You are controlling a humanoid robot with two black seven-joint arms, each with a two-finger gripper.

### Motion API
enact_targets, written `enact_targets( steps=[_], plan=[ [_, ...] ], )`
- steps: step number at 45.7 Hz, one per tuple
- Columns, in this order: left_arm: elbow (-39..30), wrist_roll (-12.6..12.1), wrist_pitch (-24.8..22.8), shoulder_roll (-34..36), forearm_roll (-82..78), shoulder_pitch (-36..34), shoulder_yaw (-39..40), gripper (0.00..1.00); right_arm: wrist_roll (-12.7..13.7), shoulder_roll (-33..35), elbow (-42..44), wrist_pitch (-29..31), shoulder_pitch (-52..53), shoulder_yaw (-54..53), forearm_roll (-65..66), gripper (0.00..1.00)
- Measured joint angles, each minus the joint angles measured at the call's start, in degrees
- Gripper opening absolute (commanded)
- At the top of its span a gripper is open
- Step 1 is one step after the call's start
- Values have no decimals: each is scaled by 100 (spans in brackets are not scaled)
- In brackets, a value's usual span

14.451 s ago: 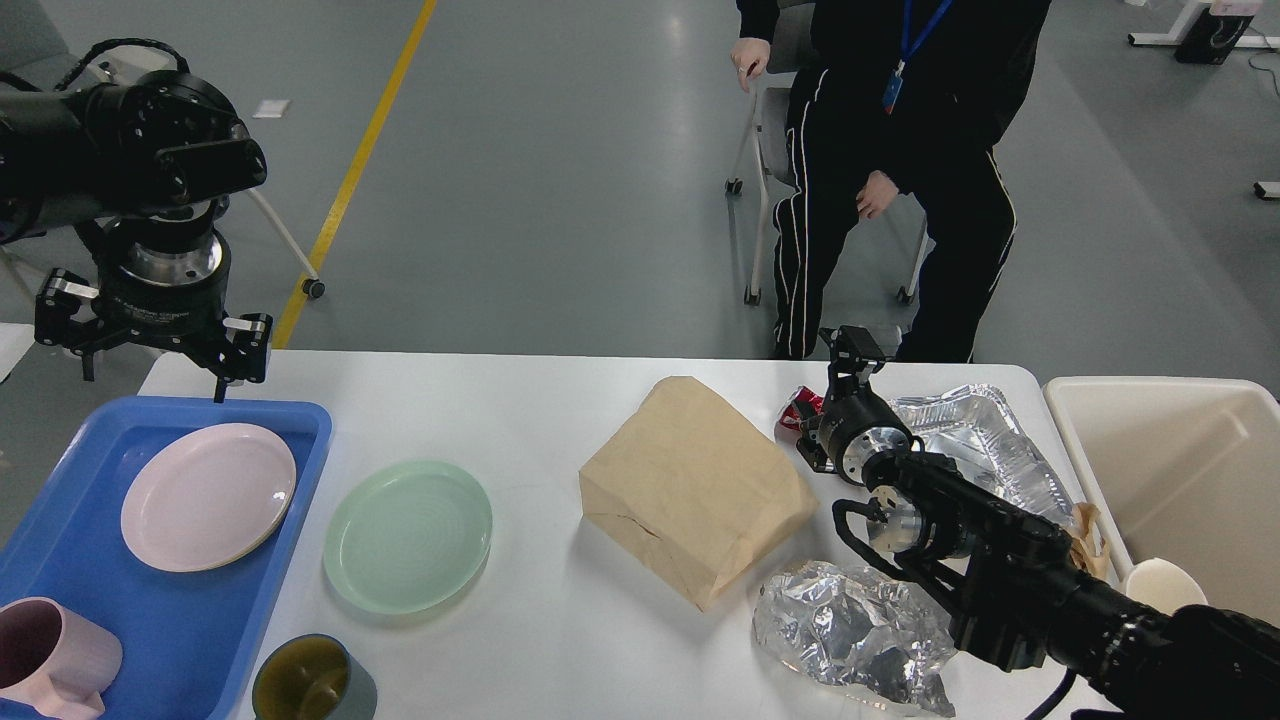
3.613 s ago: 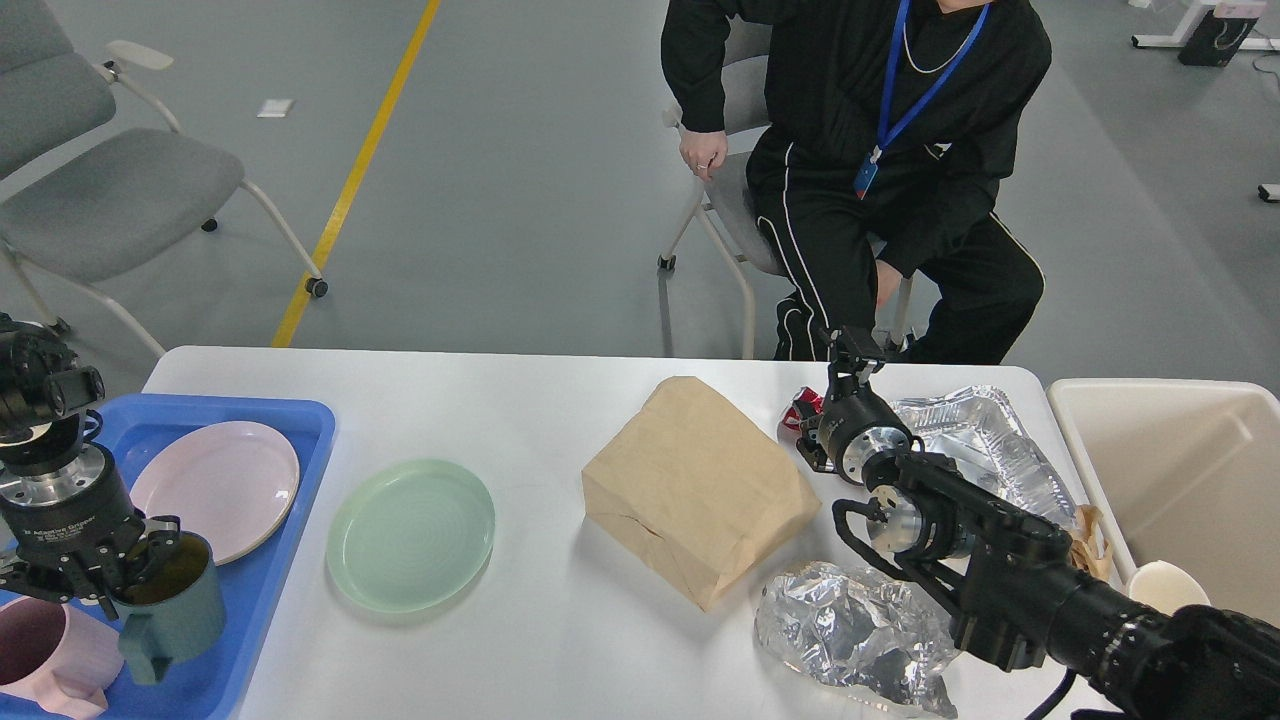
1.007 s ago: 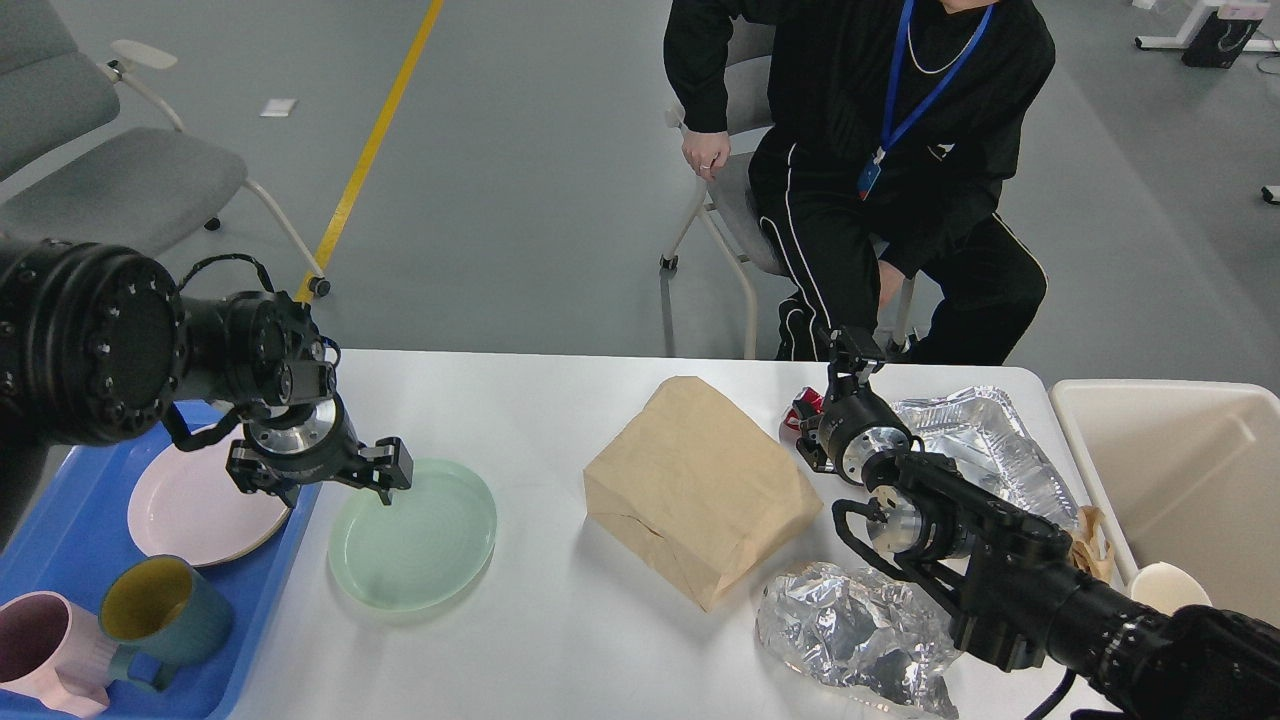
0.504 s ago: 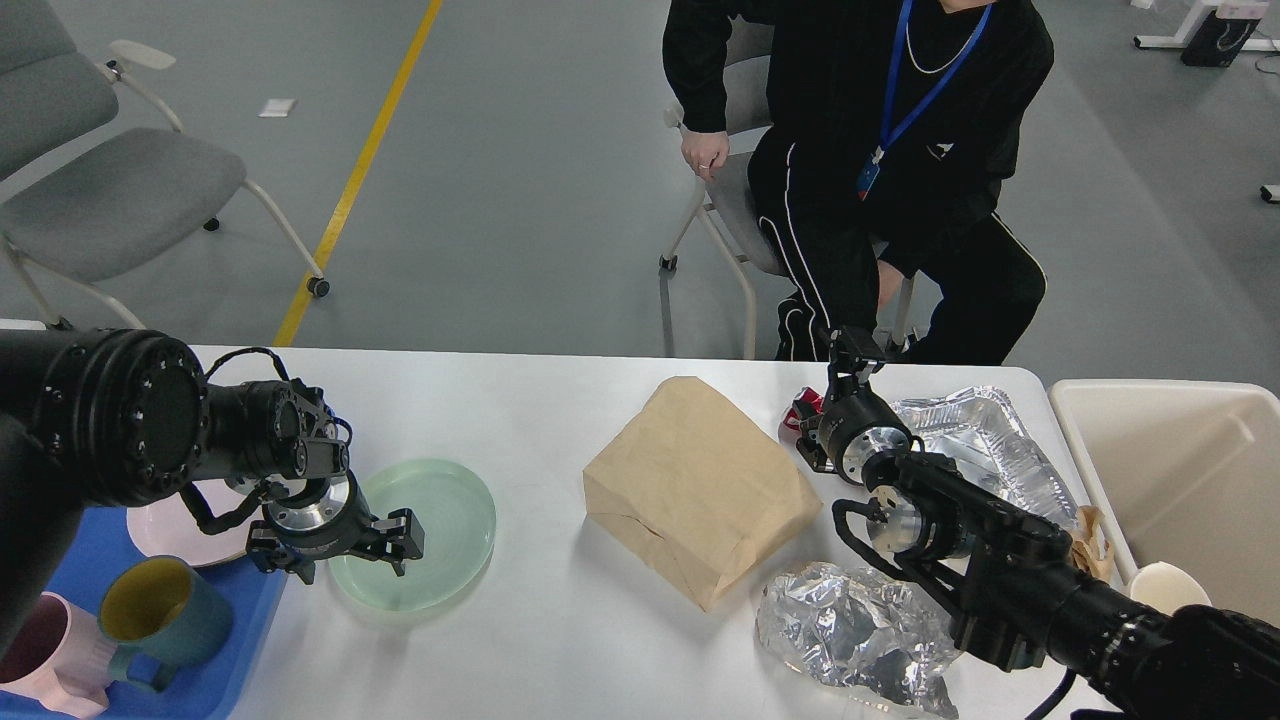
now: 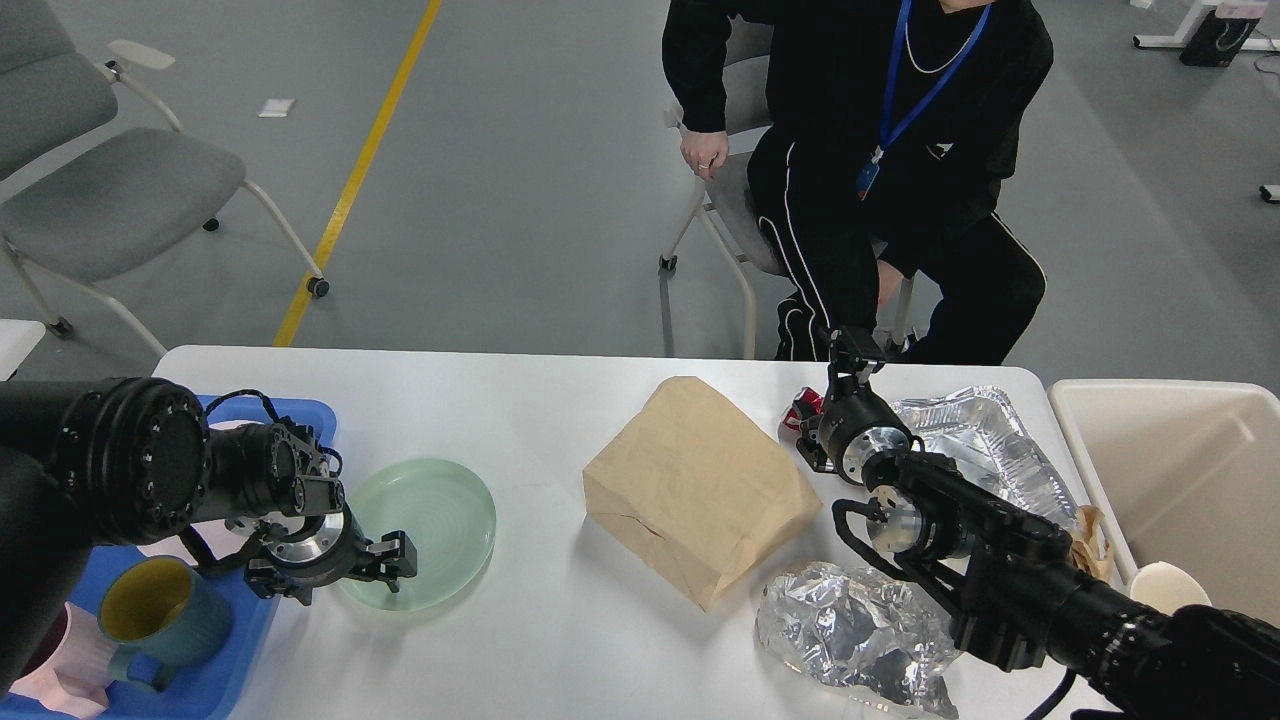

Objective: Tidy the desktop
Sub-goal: 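Move the left gripper to the pale green plate and grasp its rim, then lift the pale green plate and carry it over the tray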

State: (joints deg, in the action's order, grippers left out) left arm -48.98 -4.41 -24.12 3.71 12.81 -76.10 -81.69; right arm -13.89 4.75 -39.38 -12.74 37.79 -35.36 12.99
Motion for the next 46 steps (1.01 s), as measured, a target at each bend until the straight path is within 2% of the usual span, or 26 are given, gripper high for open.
enact_targets(
  steps=[7,15,20,26,32,38,46],
  plan=[
    [3,-87,54,-9,88,38,117,62,0,0,0,0,0,0,0,100],
    [1,-107,39,-11,98,67,143,30,0,0,0,0,0,0,0,100],
    [-15,-117,-11,-17,100,77,145,20,0,0,0,0,0,0,0,100],
    [-22,-137,-281,-16,93,78,145,0,0,0,0,0,0,0,0,100],
    [-21,-138,-638,-2,92,72,146,0,0,0,0,0,0,0,0,100],
    [-18,-139,-770,6,91,49,151,0,0,0,0,0,0,0,0,100],
    [-24,-148,-1120,55,80,-235,136,0,0,0,0,0,0,0,0,100]
  ],
)
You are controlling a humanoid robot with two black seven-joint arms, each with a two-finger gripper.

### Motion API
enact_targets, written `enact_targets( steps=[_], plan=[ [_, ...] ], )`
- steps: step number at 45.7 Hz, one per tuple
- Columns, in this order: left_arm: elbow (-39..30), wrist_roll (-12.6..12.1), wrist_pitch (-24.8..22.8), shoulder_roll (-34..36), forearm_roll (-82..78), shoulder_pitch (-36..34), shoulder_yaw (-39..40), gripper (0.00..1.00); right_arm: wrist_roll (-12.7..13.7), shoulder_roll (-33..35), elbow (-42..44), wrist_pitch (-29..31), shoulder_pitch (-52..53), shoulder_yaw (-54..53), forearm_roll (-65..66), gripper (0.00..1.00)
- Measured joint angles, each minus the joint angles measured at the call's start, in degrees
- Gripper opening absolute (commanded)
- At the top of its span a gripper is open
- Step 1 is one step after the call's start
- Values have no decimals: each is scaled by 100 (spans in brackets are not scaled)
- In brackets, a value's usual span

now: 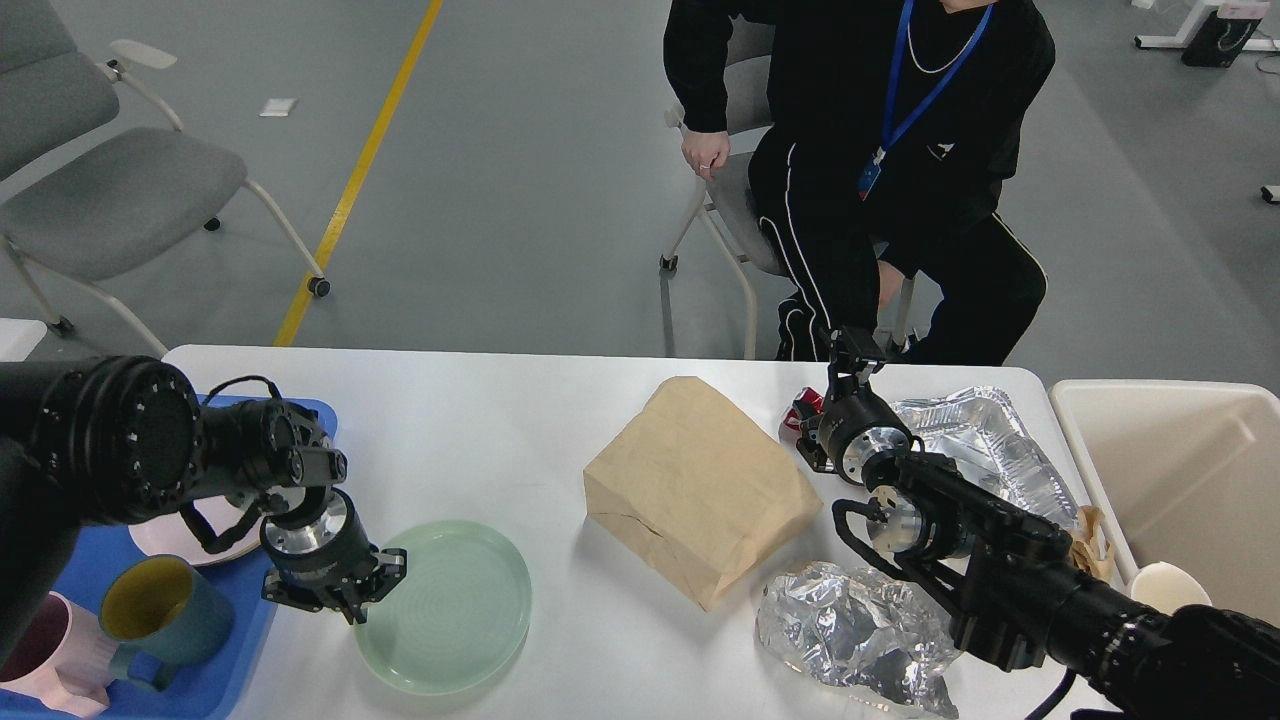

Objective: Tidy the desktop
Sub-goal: 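Lift the pale green plate and carry it over the tray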

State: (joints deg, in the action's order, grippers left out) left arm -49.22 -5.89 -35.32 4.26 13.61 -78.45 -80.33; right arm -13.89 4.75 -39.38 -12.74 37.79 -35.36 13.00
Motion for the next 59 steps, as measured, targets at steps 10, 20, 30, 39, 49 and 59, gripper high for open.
enact_targets(
  steps=[10,20,30,39,49,59],
  plan=[
    [0,-12,-1147,207,-7,-960,-33,0,0,0,0,0,0,2,0,100],
    [-83,-12,-1796,216,-7,-1722,-120,0,0,0,0,0,0,2,0,100],
    [-89,-8,-1966,272,-16,-2786,-210,0,0,0,0,0,0,2,0,100],
    [-74,-8,-1968,390,-24,-3684,-227,0,0,0,0,0,0,2,0,100],
    [-52,7,-1968,656,-6,-3773,-273,0,0,0,0,0,0,1,2,100],
    [223,7,-1968,1884,1,-3090,-263,0,0,0,0,0,0,-2,2,100]
  ],
)
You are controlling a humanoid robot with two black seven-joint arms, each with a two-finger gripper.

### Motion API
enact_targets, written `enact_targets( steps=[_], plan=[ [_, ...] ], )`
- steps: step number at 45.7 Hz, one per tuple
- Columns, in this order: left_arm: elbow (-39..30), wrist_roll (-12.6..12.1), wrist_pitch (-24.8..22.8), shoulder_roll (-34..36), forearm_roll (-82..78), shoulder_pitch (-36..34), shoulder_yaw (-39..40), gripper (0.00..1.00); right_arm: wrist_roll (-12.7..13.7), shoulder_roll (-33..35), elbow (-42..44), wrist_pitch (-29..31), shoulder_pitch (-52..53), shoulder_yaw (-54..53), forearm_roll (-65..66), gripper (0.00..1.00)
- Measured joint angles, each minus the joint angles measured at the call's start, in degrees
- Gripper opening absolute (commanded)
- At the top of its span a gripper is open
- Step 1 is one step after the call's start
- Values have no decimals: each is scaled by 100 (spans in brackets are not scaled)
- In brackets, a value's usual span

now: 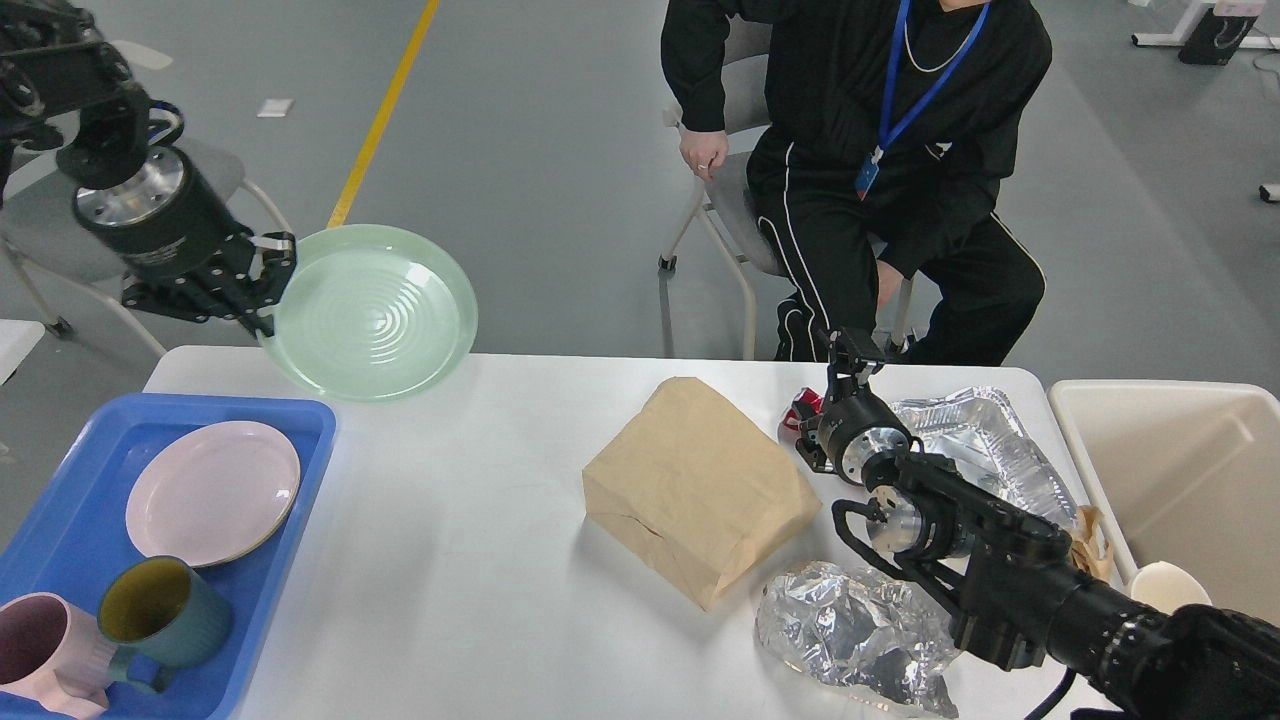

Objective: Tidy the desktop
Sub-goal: 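Lift the pale green plate and carry it over the tray, then lower the green plate onto the pink plate and release it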

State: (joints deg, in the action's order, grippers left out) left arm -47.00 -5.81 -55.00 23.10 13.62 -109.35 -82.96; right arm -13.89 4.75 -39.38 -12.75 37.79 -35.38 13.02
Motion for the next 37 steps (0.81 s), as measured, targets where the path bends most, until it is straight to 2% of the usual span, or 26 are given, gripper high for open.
enact_targets(
  steps=[9,19,23,37],
  plan=[
    [179,-9,140,716,0,830,47,0,0,0,0,0,0,0,0,100],
    [347,-18,1223,1195,5,1726,188,0,0,0,0,0,0,1,-2,100],
    [531,-25,1433,1204,4,2007,274,0,0,0,0,0,0,2,-2,100],
    [1775,-24,1523,979,-8,3072,349,0,0,0,0,0,0,4,-3,100]
  ],
)
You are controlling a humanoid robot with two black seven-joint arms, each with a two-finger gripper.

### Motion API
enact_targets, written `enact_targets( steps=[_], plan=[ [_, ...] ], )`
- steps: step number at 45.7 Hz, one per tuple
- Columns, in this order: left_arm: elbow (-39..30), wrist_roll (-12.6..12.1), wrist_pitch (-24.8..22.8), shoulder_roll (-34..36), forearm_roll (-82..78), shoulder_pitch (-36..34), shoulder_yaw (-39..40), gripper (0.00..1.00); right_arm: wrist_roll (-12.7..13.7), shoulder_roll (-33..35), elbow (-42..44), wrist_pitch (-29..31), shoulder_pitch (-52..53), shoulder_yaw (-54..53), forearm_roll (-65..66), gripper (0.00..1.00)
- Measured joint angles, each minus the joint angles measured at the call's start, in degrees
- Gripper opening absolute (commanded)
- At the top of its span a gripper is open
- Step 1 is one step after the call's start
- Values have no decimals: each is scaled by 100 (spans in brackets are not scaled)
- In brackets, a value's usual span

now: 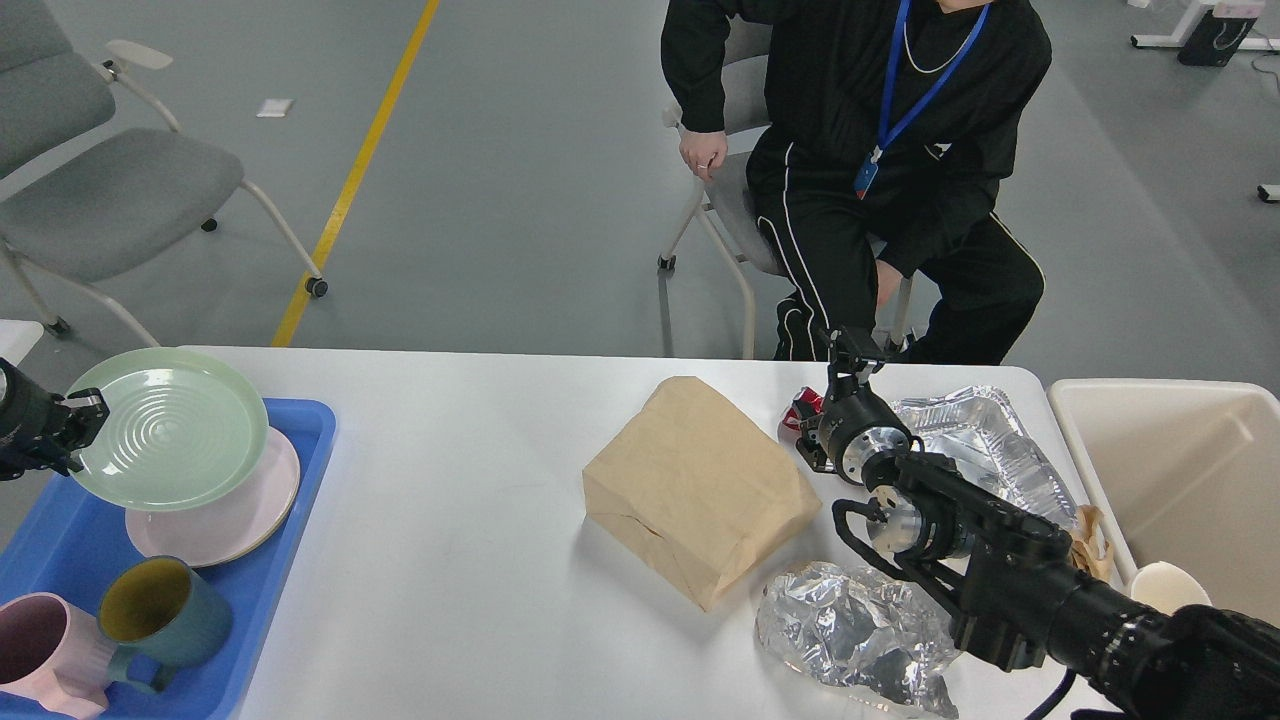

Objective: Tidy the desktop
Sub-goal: 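Lower the green plate onto the pink plate and release it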

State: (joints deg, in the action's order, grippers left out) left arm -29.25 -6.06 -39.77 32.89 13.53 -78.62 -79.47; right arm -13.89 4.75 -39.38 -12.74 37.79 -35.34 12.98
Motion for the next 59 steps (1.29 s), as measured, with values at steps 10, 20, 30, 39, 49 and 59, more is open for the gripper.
enact_targets(
  steps=[10,20,30,39,49,59],
  plan=[
    [76,-10,454,-222,-19,457,91,0,0,0,0,0,0,-2,-1,100],
    [76,-18,765,-398,-53,772,159,2,0,0,0,0,0,-3,0,100],
    [77,-18,848,-412,-61,795,169,29,0,0,0,0,0,-3,2,100],
    [75,-10,974,-415,-62,795,177,60,0,0,0,0,0,-2,2,100],
    [82,85,1297,-358,-38,721,211,90,0,0,0,0,0,-2,2,100],
    [89,42,2276,-198,-63,741,1092,96,0,0,0,0,0,-1,3,100]
  ],
)
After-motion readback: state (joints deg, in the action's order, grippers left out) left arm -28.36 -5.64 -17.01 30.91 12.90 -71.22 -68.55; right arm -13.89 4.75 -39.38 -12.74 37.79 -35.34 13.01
